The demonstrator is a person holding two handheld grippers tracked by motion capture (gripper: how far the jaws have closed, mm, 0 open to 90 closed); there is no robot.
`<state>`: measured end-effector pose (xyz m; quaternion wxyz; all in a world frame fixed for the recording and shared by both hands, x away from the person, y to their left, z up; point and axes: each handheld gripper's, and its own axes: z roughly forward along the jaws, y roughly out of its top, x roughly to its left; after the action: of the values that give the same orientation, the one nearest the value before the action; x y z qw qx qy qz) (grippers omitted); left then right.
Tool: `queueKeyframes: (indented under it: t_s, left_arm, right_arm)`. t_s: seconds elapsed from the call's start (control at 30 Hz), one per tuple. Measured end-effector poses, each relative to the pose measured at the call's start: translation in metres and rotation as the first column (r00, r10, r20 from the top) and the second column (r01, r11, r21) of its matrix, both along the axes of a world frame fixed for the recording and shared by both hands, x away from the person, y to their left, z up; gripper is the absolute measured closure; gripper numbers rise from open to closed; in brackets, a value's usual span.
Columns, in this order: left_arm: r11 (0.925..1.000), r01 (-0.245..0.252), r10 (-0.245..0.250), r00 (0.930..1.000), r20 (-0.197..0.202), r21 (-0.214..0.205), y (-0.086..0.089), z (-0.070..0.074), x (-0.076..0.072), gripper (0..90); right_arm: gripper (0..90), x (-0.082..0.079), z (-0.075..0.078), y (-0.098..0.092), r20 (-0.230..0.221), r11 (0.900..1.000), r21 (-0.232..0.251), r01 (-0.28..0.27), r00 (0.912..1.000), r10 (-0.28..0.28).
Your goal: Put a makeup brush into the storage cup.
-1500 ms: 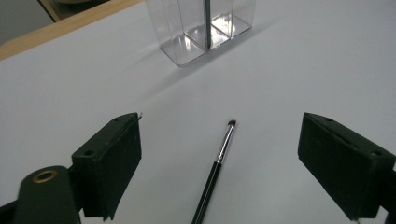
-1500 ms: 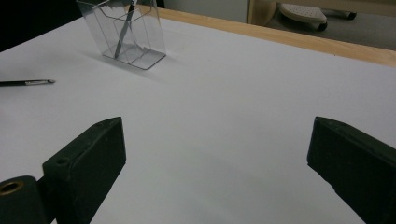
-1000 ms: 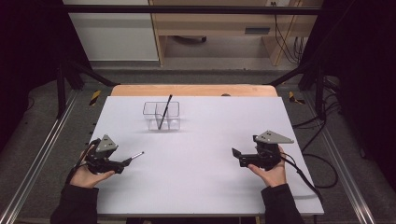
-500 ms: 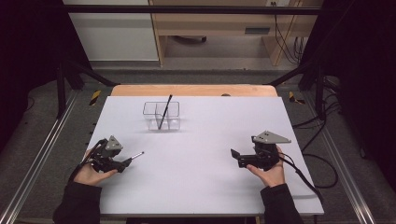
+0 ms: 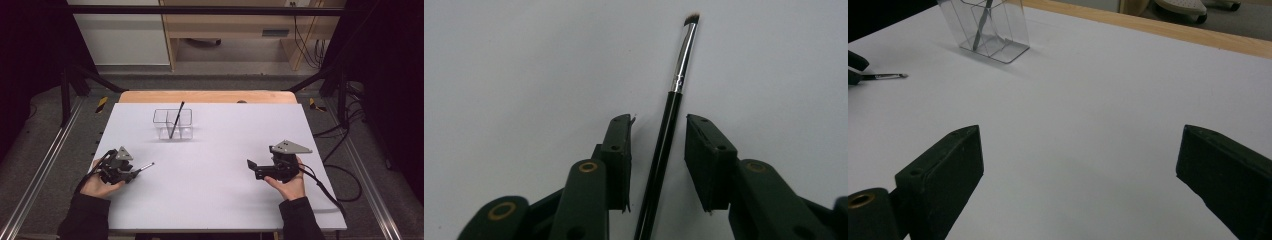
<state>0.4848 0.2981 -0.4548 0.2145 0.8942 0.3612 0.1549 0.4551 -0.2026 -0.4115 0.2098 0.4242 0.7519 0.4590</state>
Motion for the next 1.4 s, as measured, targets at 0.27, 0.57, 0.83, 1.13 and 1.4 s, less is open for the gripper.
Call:
queueKeyframes:
  t_s: [0.27,0.57,0.83,1.13,1.4]
  left_arm:
    - [0.9996,0.0,-0.001,0.9994,-0.035,-0.028,0.002,0.0,0.001,73.2]
    - [0.9986,-0.026,0.023,0.9979,-0.061,-0.047,0.001,0.0,0.001,79.5]
    - [0.9966,-0.061,0.056,0.9954,-0.077,-0.056,0.0,0.001,0.002,82.6]
    - [0.9969,-0.053,0.049,0.9965,-0.067,-0.058,-0.001,0.003,0.001,74.5]
    - [0.9967,-0.046,0.043,0.9981,-0.043,-0.066,-0.002,0.01,0.0,63.7]
  right_arm:
    - [5.3,0.001,-0.002,0.001,-0.007,0.9999,-0.012,-0.003,1.0,0.003]
    - [5.3,0.001,-0.002,0.002,-0.011,0.9999,-0.011,-0.005,0.9999,0.005]
    - [5.4,0.001,-0.002,0.002,-0.01,0.9999,-0.013,-0.005,0.9999,0.005]
    - [5.3,0.001,-0.002,0.001,-0.008,0.9999,-0.015,-0.004,1.0,0.004]
    - [5.3,0.001,-0.001,0.0,-0.005,0.9999,-0.014,-0.006,1.0,0.006]
